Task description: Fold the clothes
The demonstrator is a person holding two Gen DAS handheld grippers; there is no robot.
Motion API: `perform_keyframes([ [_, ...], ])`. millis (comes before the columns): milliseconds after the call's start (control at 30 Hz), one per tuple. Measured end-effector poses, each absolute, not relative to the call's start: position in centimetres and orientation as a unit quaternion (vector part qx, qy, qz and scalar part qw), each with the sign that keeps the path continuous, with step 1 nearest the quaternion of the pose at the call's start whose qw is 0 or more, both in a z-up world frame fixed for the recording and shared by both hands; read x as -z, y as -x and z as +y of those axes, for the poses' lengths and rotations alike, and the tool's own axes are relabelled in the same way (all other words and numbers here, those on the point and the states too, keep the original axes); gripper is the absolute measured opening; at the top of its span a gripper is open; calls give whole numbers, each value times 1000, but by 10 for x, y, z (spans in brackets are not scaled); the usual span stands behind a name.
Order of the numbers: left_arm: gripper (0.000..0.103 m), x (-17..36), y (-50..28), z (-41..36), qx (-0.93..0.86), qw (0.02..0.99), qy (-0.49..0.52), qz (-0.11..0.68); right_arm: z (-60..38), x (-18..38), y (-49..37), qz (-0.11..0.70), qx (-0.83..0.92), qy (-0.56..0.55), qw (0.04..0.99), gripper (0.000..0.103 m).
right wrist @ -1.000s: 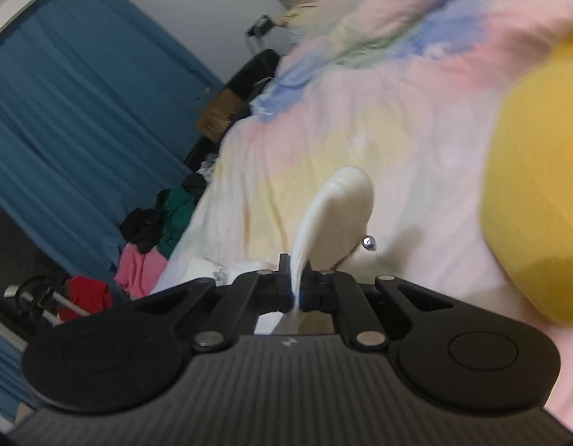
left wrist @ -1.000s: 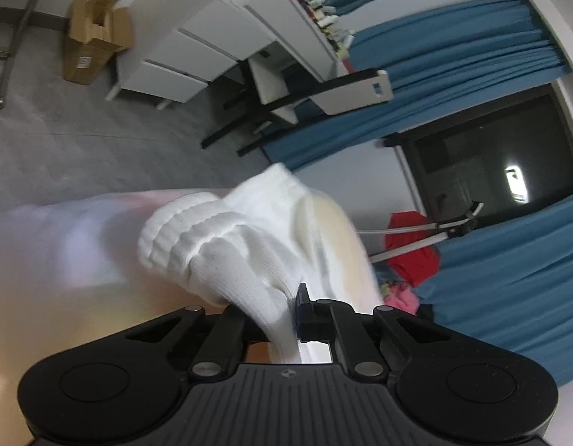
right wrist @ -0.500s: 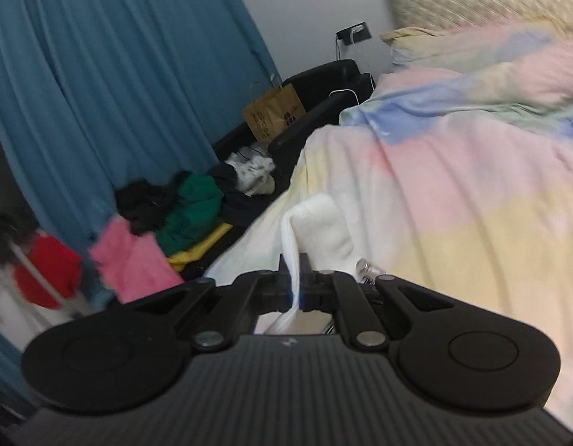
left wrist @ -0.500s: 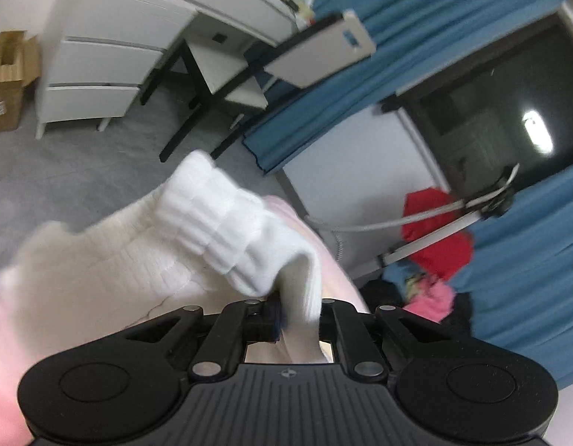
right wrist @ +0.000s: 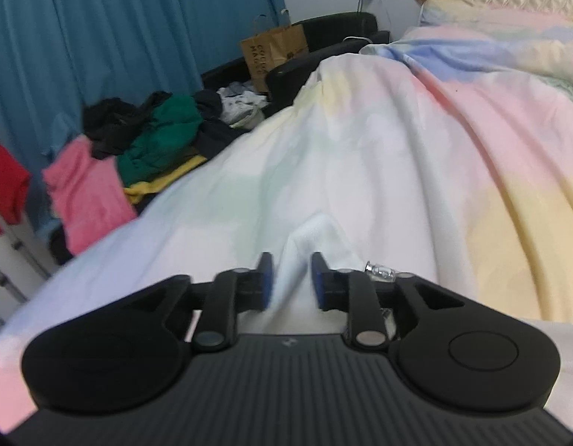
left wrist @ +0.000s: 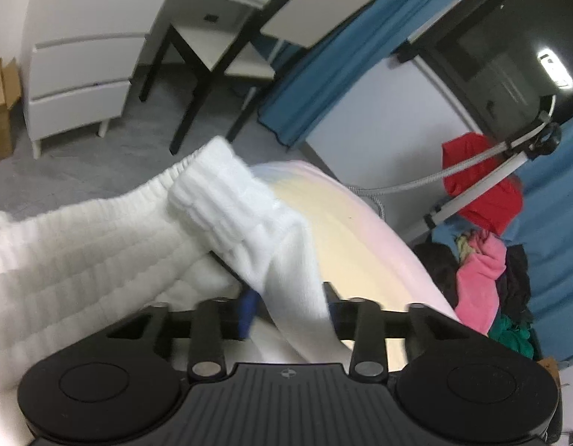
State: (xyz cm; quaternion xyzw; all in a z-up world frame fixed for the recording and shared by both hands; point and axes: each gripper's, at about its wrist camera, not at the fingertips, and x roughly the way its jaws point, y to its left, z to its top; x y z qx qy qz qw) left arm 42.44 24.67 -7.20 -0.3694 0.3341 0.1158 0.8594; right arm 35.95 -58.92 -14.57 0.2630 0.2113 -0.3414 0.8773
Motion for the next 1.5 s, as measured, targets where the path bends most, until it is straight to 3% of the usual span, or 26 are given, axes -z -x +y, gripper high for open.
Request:
perform_keyframes([
  [33,73,67,-406,245,-119,863,372,321,-588,140,-347,202,328,-274,881,45],
  [100,86,59,-371,241,-109,872,376,296,-581,131,-318,185,295,-282,894,60],
  [200,87,58,-321,224,-88,873,374,299,-568,124,-276,172,280,-307,893,64],
  [433,89,96,-214,223,-54,822,480,301,-546,143,-170,168,205,-465,845,65],
  [633,89,133,-208,244,-14,776,542,321,-530,156,-146,235,136,-494,826,68],
  [833,89,154,-238,253,-26,775,572,266,-520,198,-173,294,47,-557,775,68],
  [1000,74,156,-266,254,-49,814,529,234,-527,208,-197,233,84,-553,796,68],
  [1100,53,161,-278,261,-64,810,534,234,-538,218,-207,184,126,-567,793,64],
  [1200,24,157,-288,268,-57,806,538,239,-549,220,-220,156,174,-552,800,47],
  [1233,20,158,-289,272,-54,802,545,238,-553,219,-224,149,190,-545,803,41],
  [1267,16,160,-289,275,-51,798,552,236,-557,219,-228,143,207,-537,805,25],
  [1300,14,158,-289,275,-51,800,552,232,-559,217,-229,140,214,-534,806,18],
  [1500,11,124,-265,266,-41,828,515,215,-564,204,-211,131,219,-531,808,13],
])
